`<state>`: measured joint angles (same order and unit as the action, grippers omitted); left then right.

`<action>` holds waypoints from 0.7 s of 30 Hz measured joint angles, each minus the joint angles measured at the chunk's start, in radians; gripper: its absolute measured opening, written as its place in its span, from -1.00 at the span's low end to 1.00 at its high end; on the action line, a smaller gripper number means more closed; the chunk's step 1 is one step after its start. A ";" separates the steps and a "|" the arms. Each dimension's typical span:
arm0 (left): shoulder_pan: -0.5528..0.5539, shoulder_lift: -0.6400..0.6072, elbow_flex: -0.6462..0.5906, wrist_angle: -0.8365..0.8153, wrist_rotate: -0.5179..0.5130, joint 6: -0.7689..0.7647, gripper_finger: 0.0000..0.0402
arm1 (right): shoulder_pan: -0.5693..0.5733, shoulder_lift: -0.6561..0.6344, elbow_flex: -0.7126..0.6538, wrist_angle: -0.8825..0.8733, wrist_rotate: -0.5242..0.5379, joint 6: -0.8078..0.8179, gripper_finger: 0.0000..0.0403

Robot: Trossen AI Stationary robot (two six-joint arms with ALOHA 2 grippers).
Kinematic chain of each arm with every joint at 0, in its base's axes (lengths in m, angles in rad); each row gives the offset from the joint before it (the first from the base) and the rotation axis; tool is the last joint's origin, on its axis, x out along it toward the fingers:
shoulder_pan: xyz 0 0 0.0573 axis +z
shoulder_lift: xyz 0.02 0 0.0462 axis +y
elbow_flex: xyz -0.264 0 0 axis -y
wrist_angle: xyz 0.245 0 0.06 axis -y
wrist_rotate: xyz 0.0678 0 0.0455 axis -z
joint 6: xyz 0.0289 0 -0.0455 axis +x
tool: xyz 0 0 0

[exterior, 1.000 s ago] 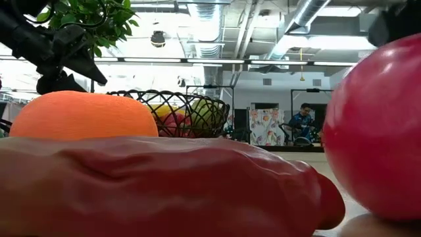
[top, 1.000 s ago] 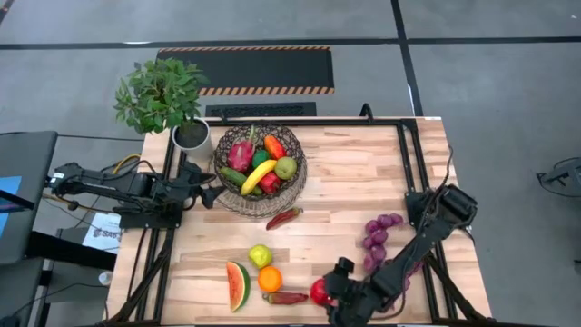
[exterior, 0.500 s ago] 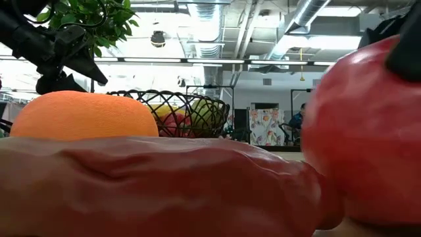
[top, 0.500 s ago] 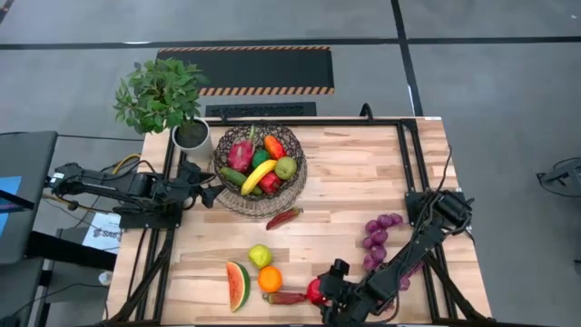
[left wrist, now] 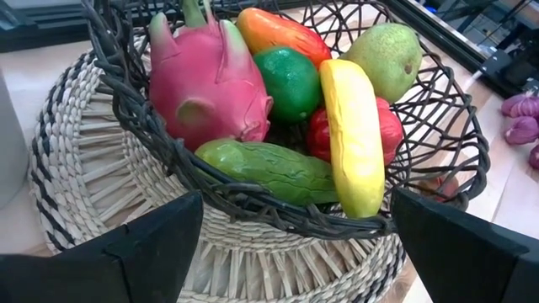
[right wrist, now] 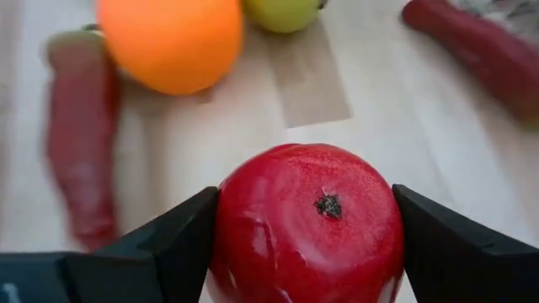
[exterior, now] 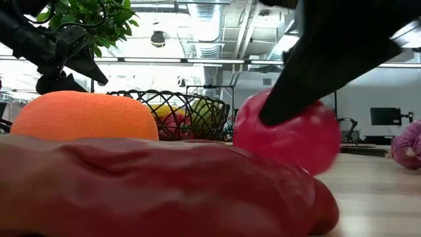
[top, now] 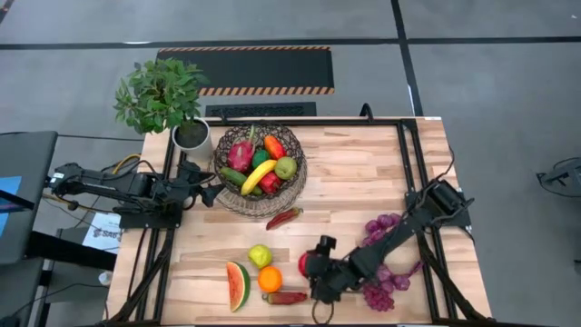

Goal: Build produce basket
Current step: Put the red apple into the wire basket

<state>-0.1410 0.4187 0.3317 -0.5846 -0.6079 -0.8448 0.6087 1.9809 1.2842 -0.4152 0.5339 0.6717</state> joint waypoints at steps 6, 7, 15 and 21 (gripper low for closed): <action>0.000 0.000 0.000 0.000 -0.002 0.002 0.83 | -0.091 -0.101 -0.008 -0.053 -0.012 -0.204 0.58; 0.000 0.000 0.000 0.000 -0.002 0.002 0.83 | -0.110 -0.127 -0.005 -0.050 -0.009 -0.241 0.58; 0.000 0.000 0.000 0.000 -0.005 -0.005 0.83 | -0.309 -0.304 -0.002 0.115 -0.009 -0.584 0.59; 0.000 0.000 0.000 -0.002 -0.007 -0.006 0.83 | -0.528 -0.339 -0.002 0.353 -0.150 -0.749 0.59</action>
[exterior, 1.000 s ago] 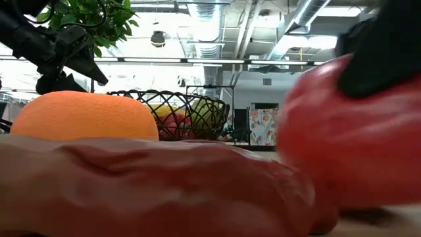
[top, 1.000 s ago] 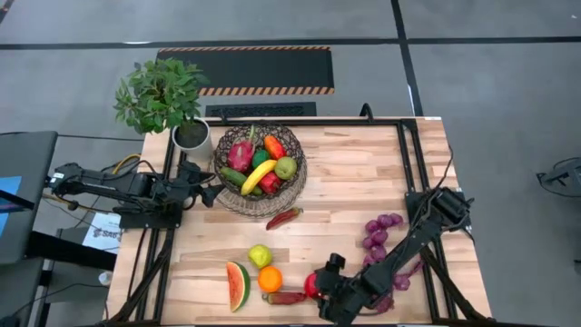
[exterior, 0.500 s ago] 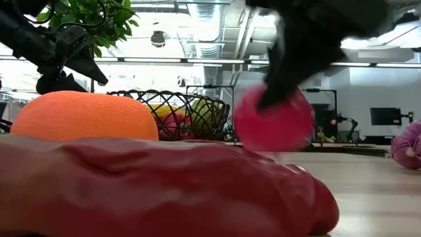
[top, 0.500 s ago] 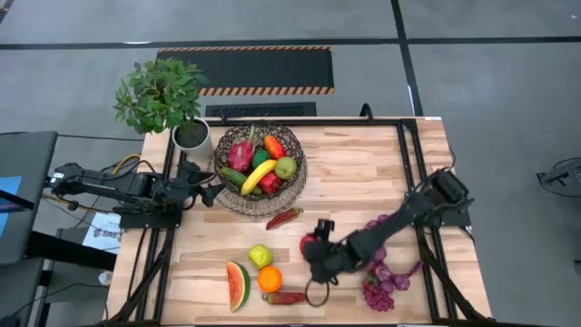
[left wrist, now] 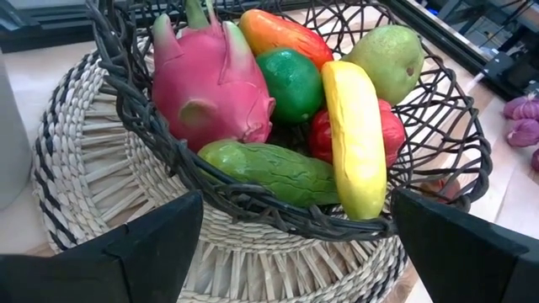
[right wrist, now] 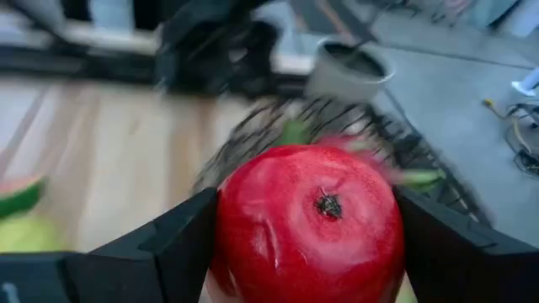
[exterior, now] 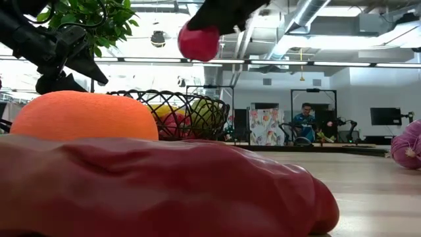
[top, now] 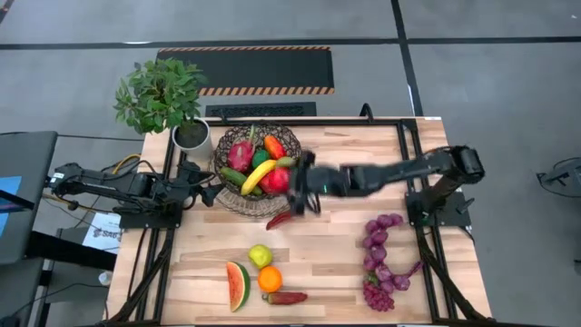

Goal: Build produce basket
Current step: Put the red apple into the wire basket

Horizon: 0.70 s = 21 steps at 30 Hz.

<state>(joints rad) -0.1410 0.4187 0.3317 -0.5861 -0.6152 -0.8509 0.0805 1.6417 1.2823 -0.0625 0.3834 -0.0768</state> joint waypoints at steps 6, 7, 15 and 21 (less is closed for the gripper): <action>0.000 0.000 0.000 -0.002 -0.001 -0.018 0.83 | -0.202 0.056 -0.001 0.104 -0.150 -0.003 0.60; 0.000 0.000 0.000 -0.003 -0.002 -0.024 0.83 | -0.229 0.076 -0.001 0.133 -0.168 -0.003 0.60; 0.000 0.000 0.000 -0.007 0.001 -0.036 0.83 | -0.358 0.193 0.003 0.200 -0.253 0.050 0.60; 0.000 0.000 0.000 -0.007 0.005 -0.043 0.83 | -0.379 0.198 0.004 0.185 -0.250 0.049 0.63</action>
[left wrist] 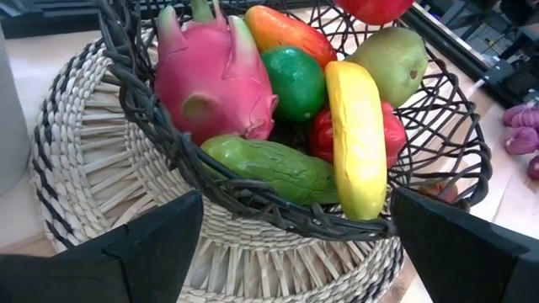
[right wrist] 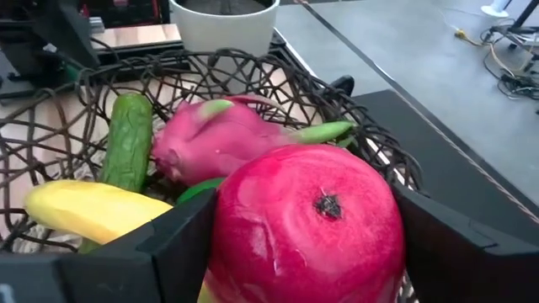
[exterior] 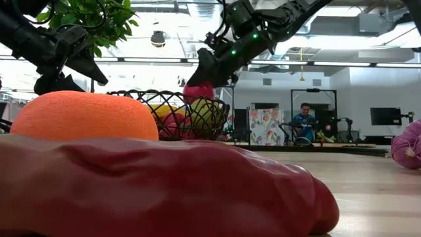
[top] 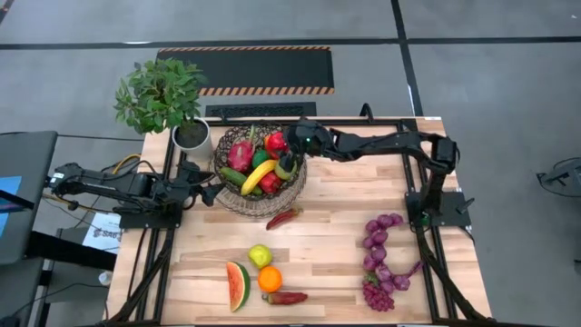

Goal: Build produce basket
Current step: Put the red apple into the wire basket, then put the green apple into the wire basket

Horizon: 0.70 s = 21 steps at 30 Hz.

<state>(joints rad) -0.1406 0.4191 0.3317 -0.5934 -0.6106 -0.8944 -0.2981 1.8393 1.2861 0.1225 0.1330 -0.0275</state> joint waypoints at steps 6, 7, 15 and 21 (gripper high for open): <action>0.000 0.000 0.000 0.000 0.005 0.007 0.83 | -0.001 0.000 0.000 -0.019 0.047 -0.001 0.87; 0.000 0.000 0.000 0.000 0.005 0.008 0.83 | -0.001 0.000 0.001 -0.019 0.048 -0.007 0.91; 0.000 0.000 0.000 0.000 0.005 0.018 0.83 | -0.007 -0.007 0.025 -0.029 0.053 -0.054 0.90; 0.000 0.000 0.000 0.000 0.006 0.018 0.83 | -0.003 -0.019 0.149 -0.201 0.053 -0.055 0.90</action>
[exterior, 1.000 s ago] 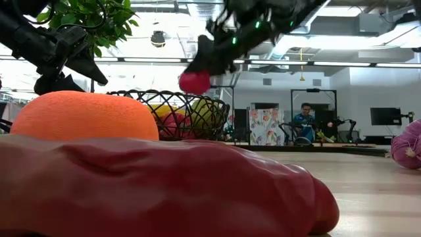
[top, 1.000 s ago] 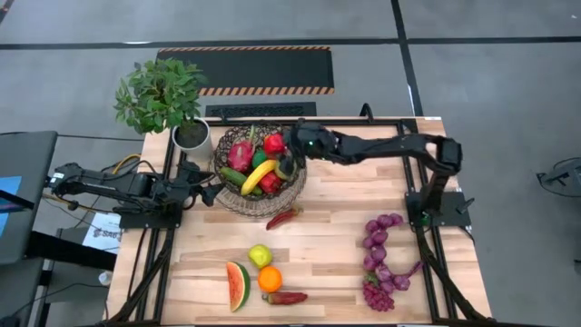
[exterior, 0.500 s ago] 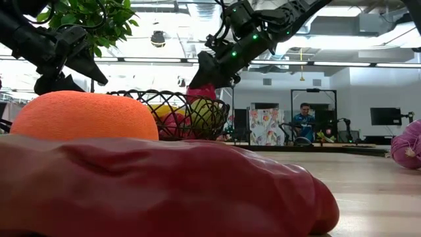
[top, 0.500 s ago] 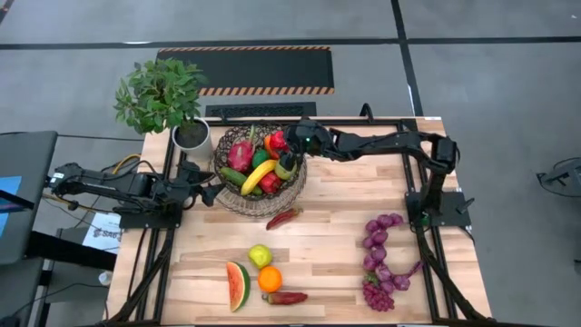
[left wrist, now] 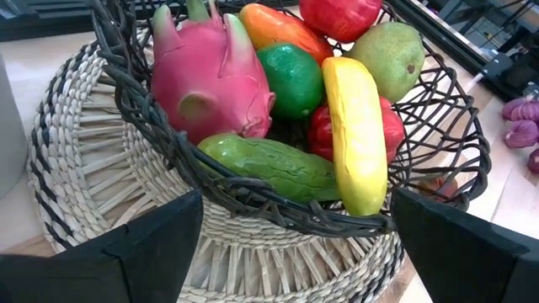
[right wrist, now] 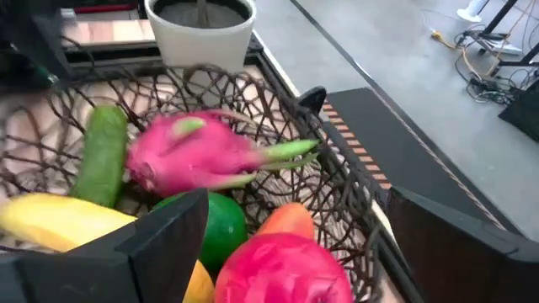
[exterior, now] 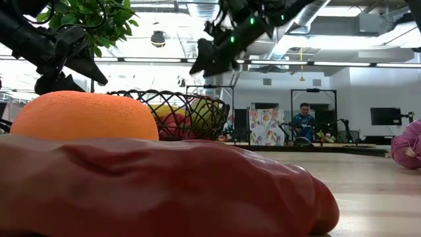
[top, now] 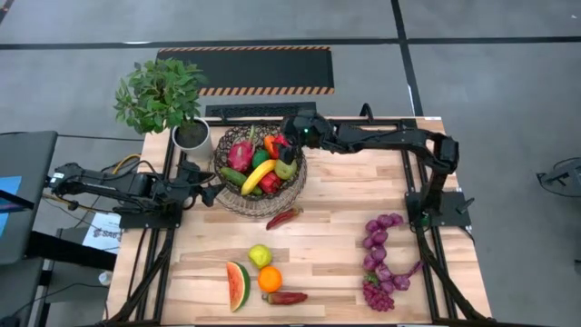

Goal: Build produce basket
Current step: Put the green apple into the wire basket

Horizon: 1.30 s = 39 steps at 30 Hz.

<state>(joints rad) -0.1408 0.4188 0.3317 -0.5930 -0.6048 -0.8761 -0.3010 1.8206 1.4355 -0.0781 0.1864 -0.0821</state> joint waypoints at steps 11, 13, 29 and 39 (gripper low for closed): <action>0.000 0.000 0.000 0.000 0.017 0.019 0.83 | 0.250 -0.035 0.164 -0.409 -0.212 0.155 0.89; 0.000 0.000 0.000 0.000 0.017 0.019 0.83 | 0.336 -0.034 0.147 -0.416 -0.212 0.176 0.89; 0.000 0.000 0.000 0.000 0.021 0.027 0.83 | 0.631 0.096 -0.155 0.364 0.082 0.142 0.89; 0.000 0.001 -0.010 -0.001 -0.016 0.026 0.83 | 0.598 0.305 -0.096 0.606 -0.049 0.119 0.89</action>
<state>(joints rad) -0.1407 0.4197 0.3214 -0.5937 -0.6204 -0.8505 0.2966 2.1255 1.3393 0.5282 0.1377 0.0364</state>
